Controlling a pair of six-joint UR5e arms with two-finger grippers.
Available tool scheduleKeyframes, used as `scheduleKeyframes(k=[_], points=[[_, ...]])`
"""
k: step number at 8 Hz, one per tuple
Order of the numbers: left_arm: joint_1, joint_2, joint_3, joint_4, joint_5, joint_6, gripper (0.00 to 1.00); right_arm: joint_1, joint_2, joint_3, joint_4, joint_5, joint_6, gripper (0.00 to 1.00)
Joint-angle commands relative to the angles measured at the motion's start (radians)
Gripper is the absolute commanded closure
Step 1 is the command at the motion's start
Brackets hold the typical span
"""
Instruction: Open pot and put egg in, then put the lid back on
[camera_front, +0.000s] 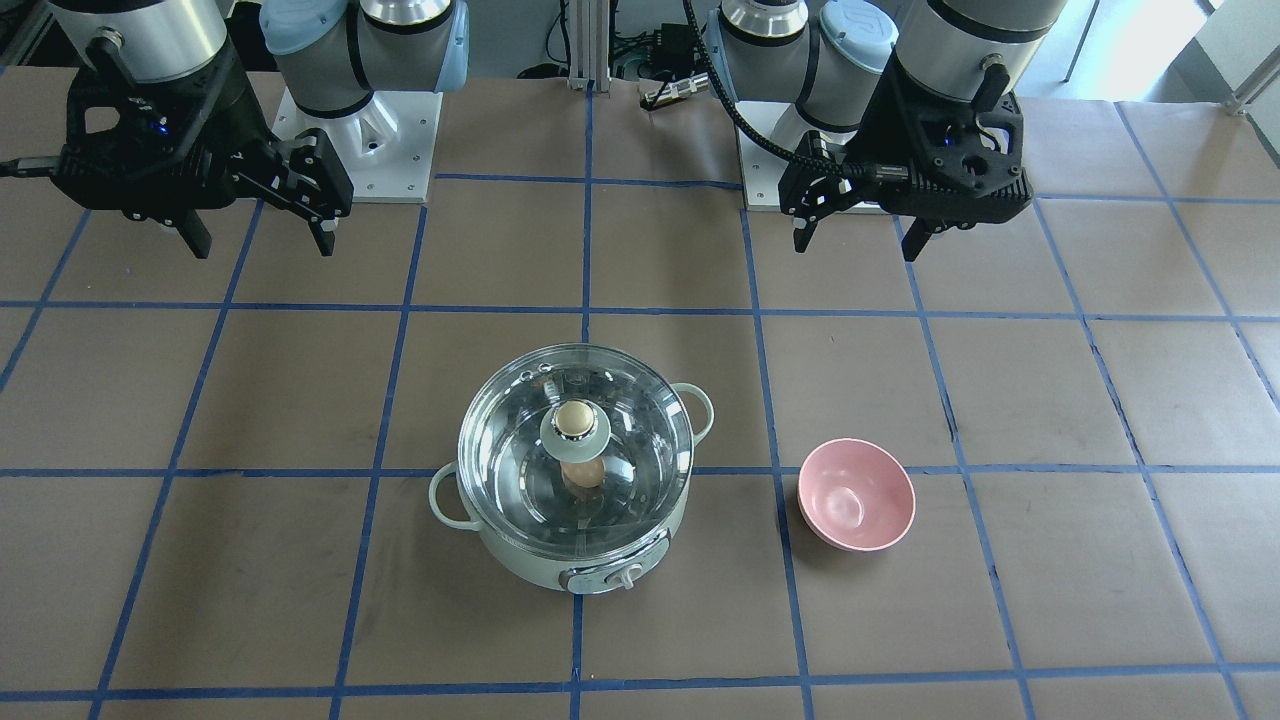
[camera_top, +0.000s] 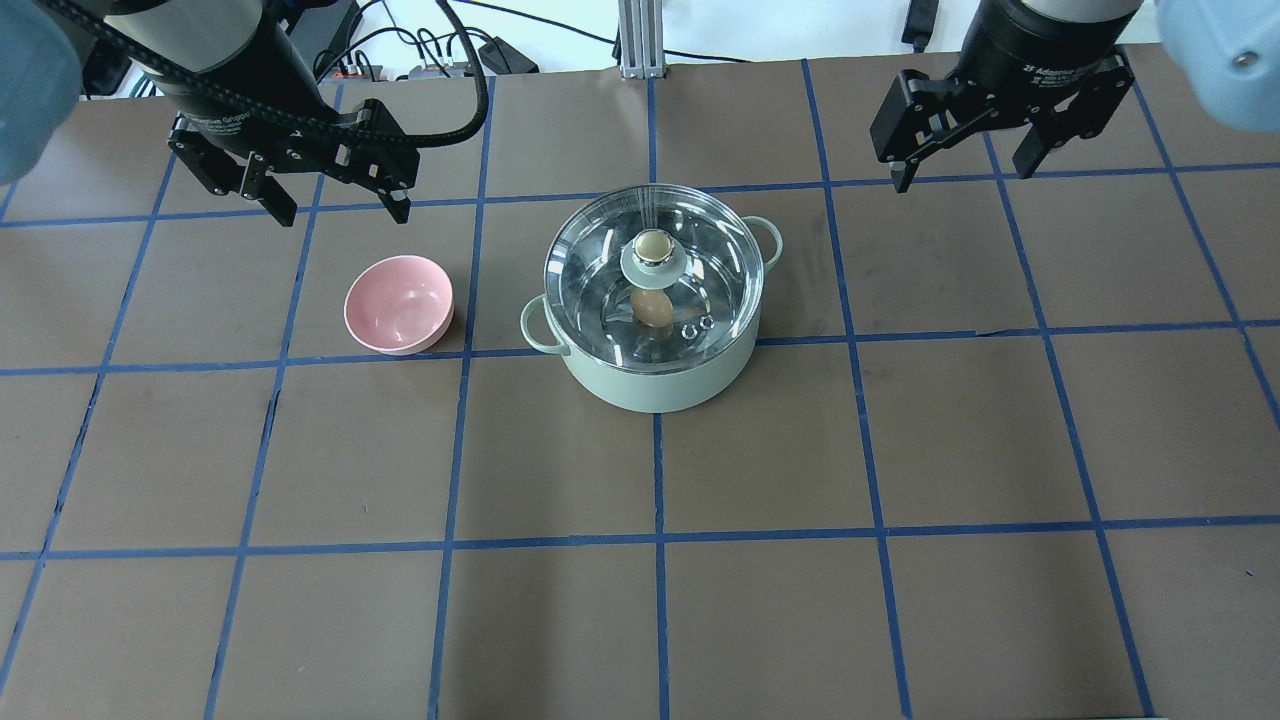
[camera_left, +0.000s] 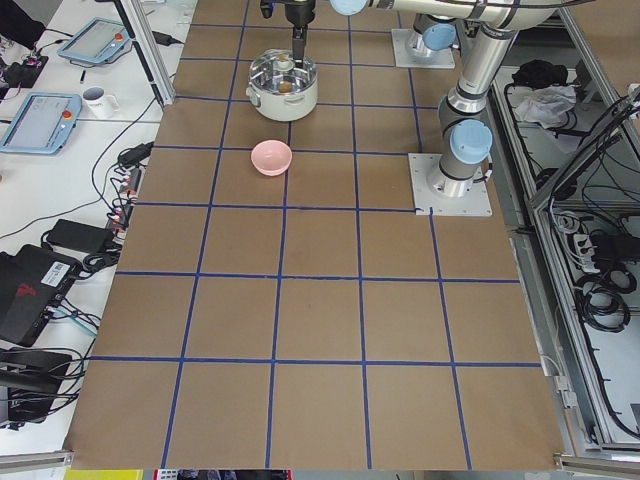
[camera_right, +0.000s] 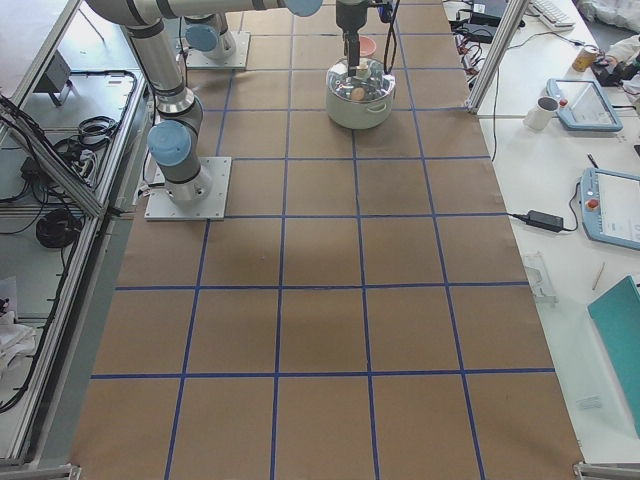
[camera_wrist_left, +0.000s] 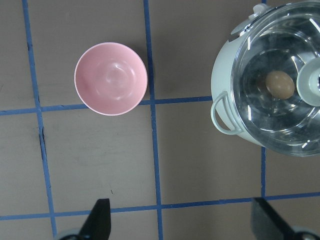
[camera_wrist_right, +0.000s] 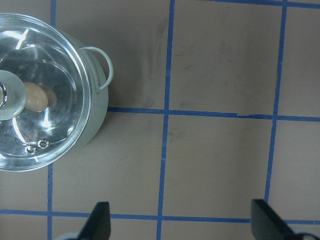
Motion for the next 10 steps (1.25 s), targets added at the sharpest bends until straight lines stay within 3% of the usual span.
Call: scheduleKeyframes(k=[1, 10], points=[[0.0, -0.001, -0.001, 0.0, 0.001, 0.001, 0.0, -0.001, -0.041, 0.029, 0.0, -0.003, -0.002, 0.0], [0.002, -0.001, -0.001, -0.003, 0.001, 0.007, 0.0, 0.002, -0.043, 0.038, -0.008, 0.011, -0.002, 0.0]])
